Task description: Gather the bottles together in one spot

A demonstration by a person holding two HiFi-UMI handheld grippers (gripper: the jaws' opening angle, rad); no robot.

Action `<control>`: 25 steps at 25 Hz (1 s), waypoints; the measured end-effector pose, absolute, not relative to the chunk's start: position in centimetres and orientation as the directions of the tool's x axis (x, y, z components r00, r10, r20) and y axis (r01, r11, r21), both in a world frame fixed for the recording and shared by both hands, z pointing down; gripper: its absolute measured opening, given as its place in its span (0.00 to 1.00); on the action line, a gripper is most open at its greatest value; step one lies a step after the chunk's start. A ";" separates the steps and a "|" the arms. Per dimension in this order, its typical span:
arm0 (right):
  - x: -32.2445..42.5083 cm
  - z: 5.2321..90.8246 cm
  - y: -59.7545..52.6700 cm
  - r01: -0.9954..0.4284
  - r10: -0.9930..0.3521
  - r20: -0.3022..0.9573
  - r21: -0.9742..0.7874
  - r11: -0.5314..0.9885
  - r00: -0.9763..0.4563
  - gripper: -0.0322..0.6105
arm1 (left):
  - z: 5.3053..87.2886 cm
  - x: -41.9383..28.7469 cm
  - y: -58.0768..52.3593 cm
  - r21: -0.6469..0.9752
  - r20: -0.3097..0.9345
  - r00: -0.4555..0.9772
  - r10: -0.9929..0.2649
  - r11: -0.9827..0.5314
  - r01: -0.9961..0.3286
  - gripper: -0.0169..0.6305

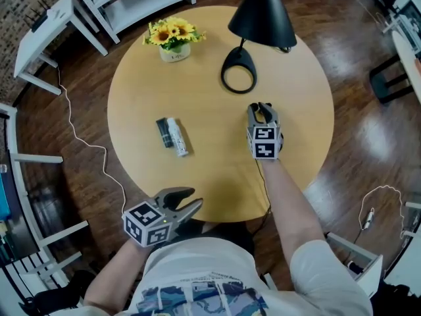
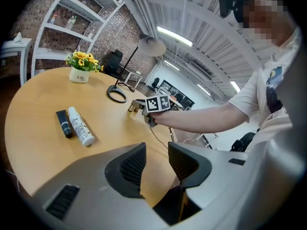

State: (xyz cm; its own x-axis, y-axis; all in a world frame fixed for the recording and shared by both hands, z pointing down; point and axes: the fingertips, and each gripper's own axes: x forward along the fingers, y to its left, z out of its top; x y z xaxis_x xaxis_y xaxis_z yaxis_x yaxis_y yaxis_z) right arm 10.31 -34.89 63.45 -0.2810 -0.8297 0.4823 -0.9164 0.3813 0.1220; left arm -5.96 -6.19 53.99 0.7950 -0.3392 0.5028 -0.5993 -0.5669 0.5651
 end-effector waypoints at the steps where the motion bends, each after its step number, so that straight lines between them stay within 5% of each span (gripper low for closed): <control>1: 10.3 63.3 -34.8 -0.914 -0.829 0.484 0.131 0.385 -0.280 0.26 | 54.0 -5.9 -6.2 0.565 0.501 0.796 -0.339 -0.568 -0.598 0.26; 10: 11.3 57.1 -29.8 -0.918 -0.850 0.438 0.124 0.378 -0.291 0.29 | 53.6 -5.9 -7.3 0.526 0.485 0.786 -0.383 -0.591 -0.612 0.26; 25: 12.1 48.2 -4.9 -0.898 -0.789 0.456 -0.055 0.437 -0.412 0.29 | 50.7 -4.6 -3.9 0.396 0.490 0.677 -0.549 -0.552 -0.734 0.26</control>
State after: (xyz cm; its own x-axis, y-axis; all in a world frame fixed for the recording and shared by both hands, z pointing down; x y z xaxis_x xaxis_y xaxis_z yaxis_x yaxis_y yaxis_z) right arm 12.12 -4.91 48.21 -0.4118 -0.7888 0.4563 -0.8978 0.4369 -0.0550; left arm -4.58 -3.92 50.69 0.6772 -0.5489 0.4900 -0.7339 -0.5516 0.3964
